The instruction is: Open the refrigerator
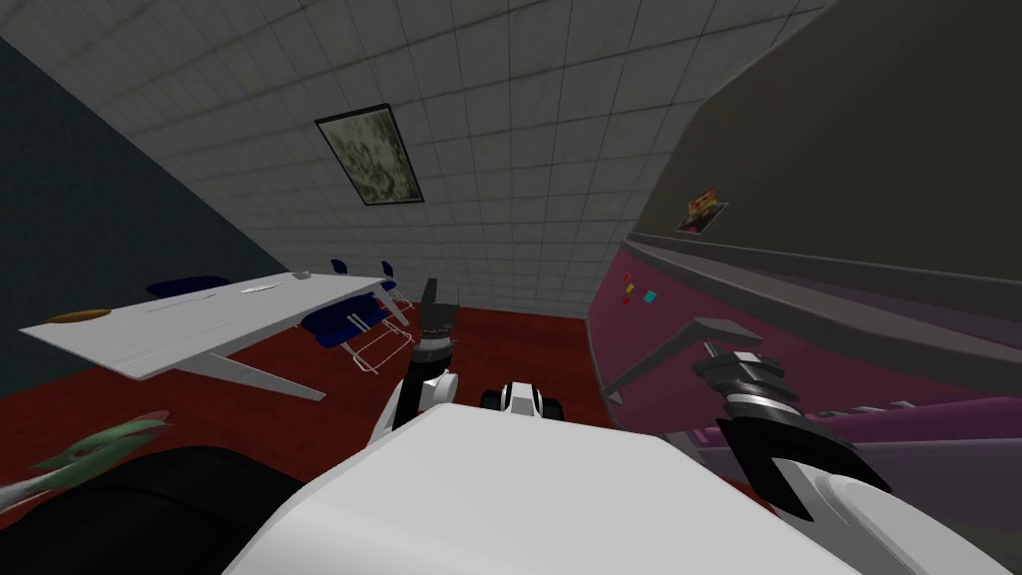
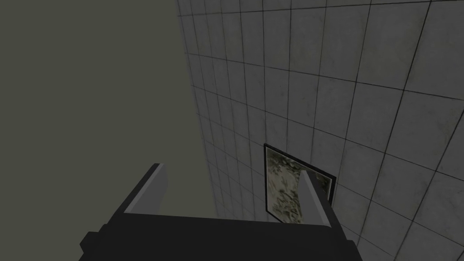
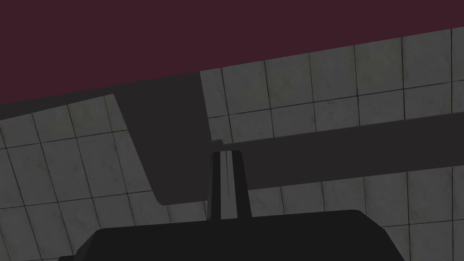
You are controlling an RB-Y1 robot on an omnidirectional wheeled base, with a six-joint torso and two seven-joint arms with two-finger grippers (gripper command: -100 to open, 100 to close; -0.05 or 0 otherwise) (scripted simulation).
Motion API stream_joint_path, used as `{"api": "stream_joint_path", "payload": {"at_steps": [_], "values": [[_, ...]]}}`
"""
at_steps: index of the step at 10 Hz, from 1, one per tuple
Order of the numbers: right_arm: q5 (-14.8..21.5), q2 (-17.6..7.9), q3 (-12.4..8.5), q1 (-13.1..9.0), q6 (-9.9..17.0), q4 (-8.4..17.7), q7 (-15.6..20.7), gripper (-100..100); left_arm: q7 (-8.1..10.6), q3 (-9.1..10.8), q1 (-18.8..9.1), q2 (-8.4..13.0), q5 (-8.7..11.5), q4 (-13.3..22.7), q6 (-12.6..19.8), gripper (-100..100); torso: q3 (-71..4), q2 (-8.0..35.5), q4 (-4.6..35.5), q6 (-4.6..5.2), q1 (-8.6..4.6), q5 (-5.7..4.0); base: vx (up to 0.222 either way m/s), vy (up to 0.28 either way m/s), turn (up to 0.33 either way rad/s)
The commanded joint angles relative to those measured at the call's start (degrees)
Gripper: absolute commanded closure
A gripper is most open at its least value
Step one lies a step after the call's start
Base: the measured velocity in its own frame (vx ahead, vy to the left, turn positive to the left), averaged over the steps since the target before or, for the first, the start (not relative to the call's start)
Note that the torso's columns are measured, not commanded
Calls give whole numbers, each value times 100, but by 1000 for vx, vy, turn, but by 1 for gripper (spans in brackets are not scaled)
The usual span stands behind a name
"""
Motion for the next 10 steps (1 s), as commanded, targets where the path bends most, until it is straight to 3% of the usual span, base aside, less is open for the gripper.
{"api": "stream_joint_path", "payload": {"at_steps": [1, 4, 5, 6, 10], "values": [[-29, 49, -94, 92, 86, -15, 2, 100, 0, 0, 1, 0, 0, 0, 0, 0, -3, -7, -2, 3, 5, -1, 129, 229, -41], [-77, 67, -143, 171, 185, -47, 28, 100, 0, 0, -1, 0, 0, 0, 0, 0, 14, 19, 6, 2, 6, 0, 62, 207, -33], [95, 70, -125, 91, 216, -132, 125, -100, 0, 1, -1, 1, 0, 0, 0, 0, 13, 20, 5, 2, -38, -11, 15, -41, 78], [171, 72, -115, 51, 226, -162, 165, -100, 0, 3, -2, 3, 0, 1, 1, 0, 10, 14, 4, 0, -72, -23, 21, -100, 91], [638, 87, -56, -191, 289, -355, 412, -100, 0, 4, -1, 4, 0, 1, 1, 0, -12, -18, -6, 1, -6, -3, 4, -141, 80]]}}
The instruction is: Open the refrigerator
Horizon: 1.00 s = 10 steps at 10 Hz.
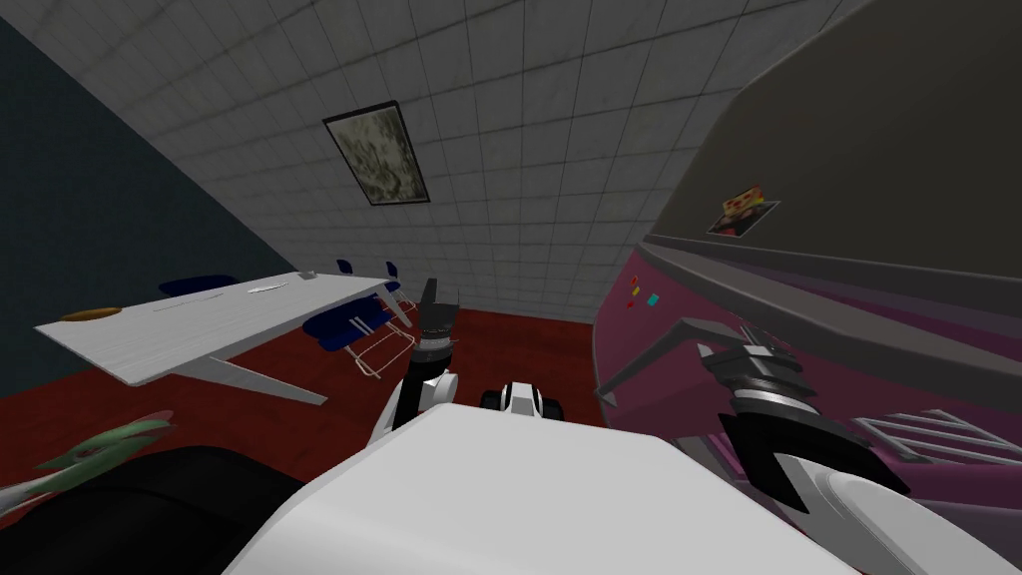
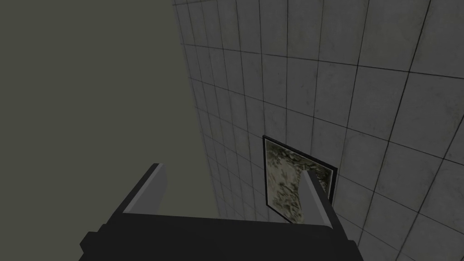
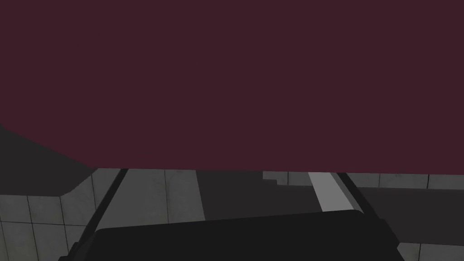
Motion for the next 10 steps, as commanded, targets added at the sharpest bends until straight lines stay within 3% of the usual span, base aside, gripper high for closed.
{"api": "stream_joint_path", "payload": {"at_steps": [1, 3, 4, 5, 8, 10], "values": [[181, -20, 83, -145, 105, -99, 188, -100, 0, 0, 0, 0, 0, 0, 0, 0, 11, 16, 4, 1, 20, 5, 15, -85, 36], [-95, -159, -23, 18, 137, -197, 194, -100, 0, -1, 0, -2, 0, 0, 0, 0, 14, 20, 6, 0, 44, 12, 45, -38, -24], [-2, -102, 25, -25, 140, -168, 201, -100, 0, -1, 1, -1, 0, 0, 0, 0, 5, 3, 2, 3, 22, 7, 50, -24, -22], [-13, -106, 18, -14, 135, -176, 194, 100, 0, -2, 0, -2, 0, 0, 0, 0, 7, 10, 2, -6, 12, 1, 0, 0, 0], [-103, -43, -72, 90, 298, -204, 271, 100, 0, -3, 2, -4, 0, -1, -1, 0, -8, -18, -2, 0, 93, 29, 165, 204, -52], [-193, 18, -166, 190, 463, -232, 350, 100, 0, -3, 2, -4, 0, -1, -1, 0, -19, -14, 20, -25, 38, 49, 271, 260, -65]]}}
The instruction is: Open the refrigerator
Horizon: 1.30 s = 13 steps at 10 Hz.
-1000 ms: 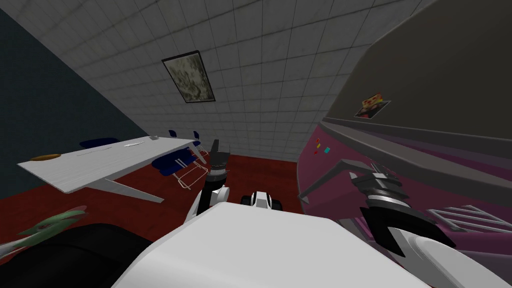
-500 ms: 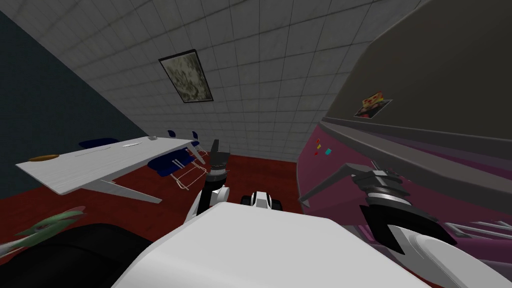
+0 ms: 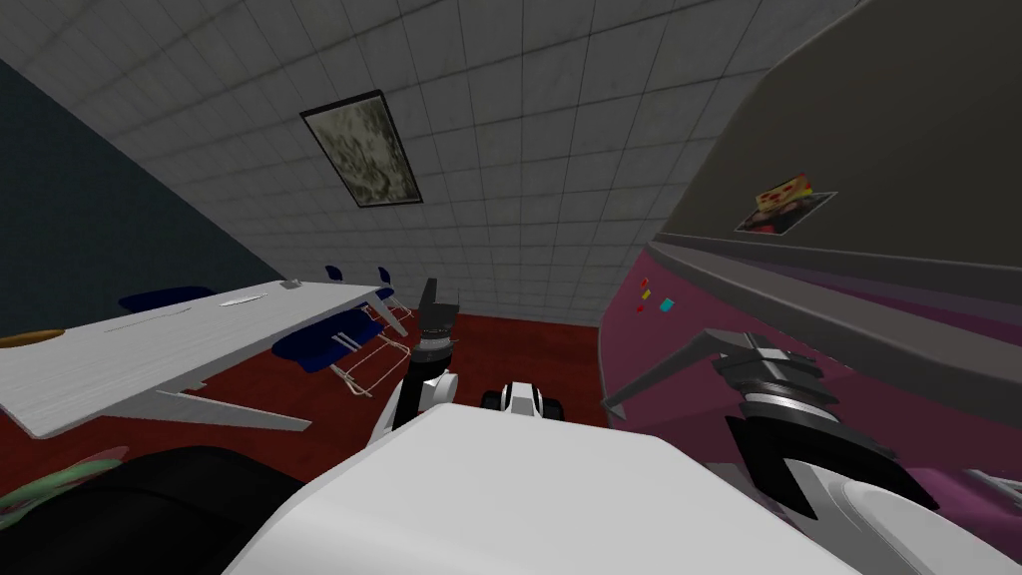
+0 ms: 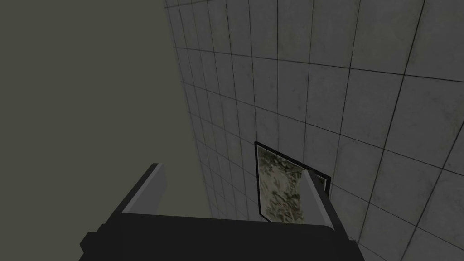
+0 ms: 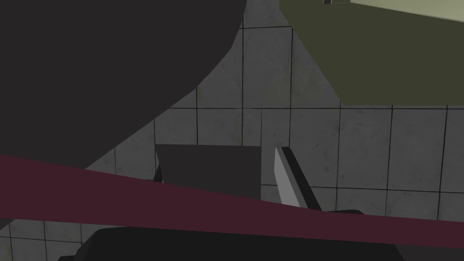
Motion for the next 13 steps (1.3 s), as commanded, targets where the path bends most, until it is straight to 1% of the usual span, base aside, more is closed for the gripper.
{"api": "stream_joint_path", "payload": {"at_steps": [1, 6, 7, 8, 9, 10, 11, 13], "values": [[-114, 47, -177, 94, 233, -83, 100, 100, 0, -1, 0, -1, 0, 0, 0, 0, -14, -21, -2, -7, 1, 3, 248, 315, -53], [-338, 198, -413, 344, 647, -152, 295, 100, 0, 0, 1, 0, 0, -1, 0, 0, -4, 5, 3, 0, -18, 10, 308, 297, -64], [-338, 198, -413, 344, 647, -152, 295, 100, 0, 0, 1, 0, 0, 0, 0, 0, -2, 12, 7, -1, -21, 13, 185, 230, -8], [-357, 232, -337, 410, 606, -126, 290, 100, 0, 0, -1, 1, 0, 0, 0, 0, 18, 48, 17, 2, -26, 15, 61, 97, 10], [-396, 261, -386, 436, 695, -93, 308, 100, 0, 1, -2, 2, 0, 0, 0, 0, 51, 90, 22, 23, -49, -7, 116, 101, -1], [-421, 285, -455, 451, 781, -68, 315, 100, 0, 2, -2, 2, 0, 1, 1, 0, 51, 71, 12, 32, -34, -23, 211, 163, -36], [-421, 285, -455, 451, 781, -68, 315, 100, 0, 1, -1, 1, 0, 0, 0, 0, 29, 30, -5, 26, -1, -24, 244, 171, -33], [-472, 335, -594, 482, 952, -17, 329, 100, 0, 1, 0, 1, 0, 0, 0, 0, 0, -8, -15, 9, 7, -15, 296, 212, -24]]}}
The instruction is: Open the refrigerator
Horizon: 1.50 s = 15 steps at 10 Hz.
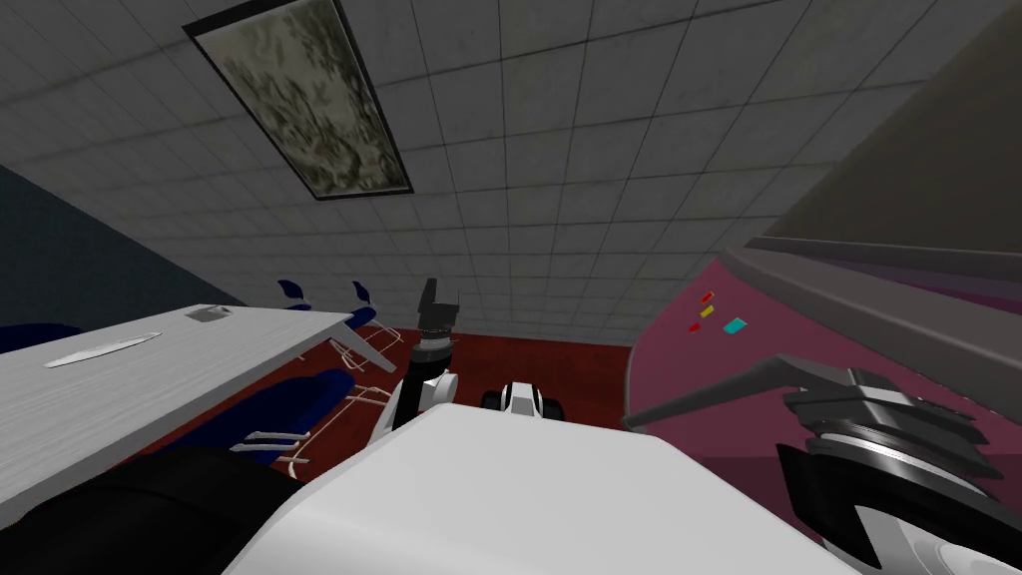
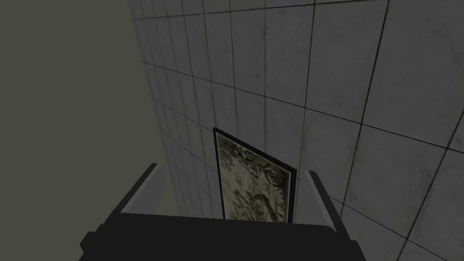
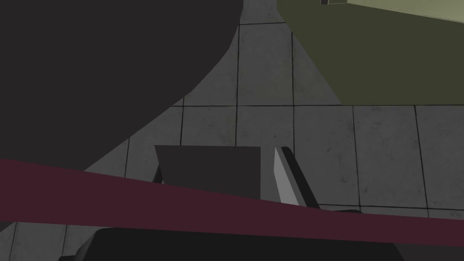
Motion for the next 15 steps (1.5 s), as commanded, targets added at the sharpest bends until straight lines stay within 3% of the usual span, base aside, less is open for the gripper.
{"api": "stream_joint_path", "payload": {"at_steps": [1, 6, 8, 9, 15], "values": [[-85, 20, -195, -9, 236, 56, 28, 100, 0, 0, 0, 0, 0, 0, 0, 0, -11, -2, 7, -6, -17, 18, 308, 247, -27], [-186, 119, -471, 53, 578, 157, 57, 100, 0, 1, 0, 1, 0, 0, 0, 0, 9, 32, 21, 9, -24, 25, 264, 199, -8], [-211, 143, -540, 69, 663, 182, 64, 100, 0, 1, -1, 1, 0, 0, 0, 0, 29, 62, 20, 16, -4, 21, 235, 165, -9], [-128, 198, -434, 61, 580, 223, 26, 100, 0, 1, 0, 1, 0, 0, 0, 0, 34, 63, 22, 18, 9, 21, 130, 77, 0], [-324, 259, -735, 143, 928, 427, 91, 100, 0, 1, 0, 1, 0, 0, 0, 0, 4, 15, 6, 7, -20, 10, 264, 115, -7]]}}
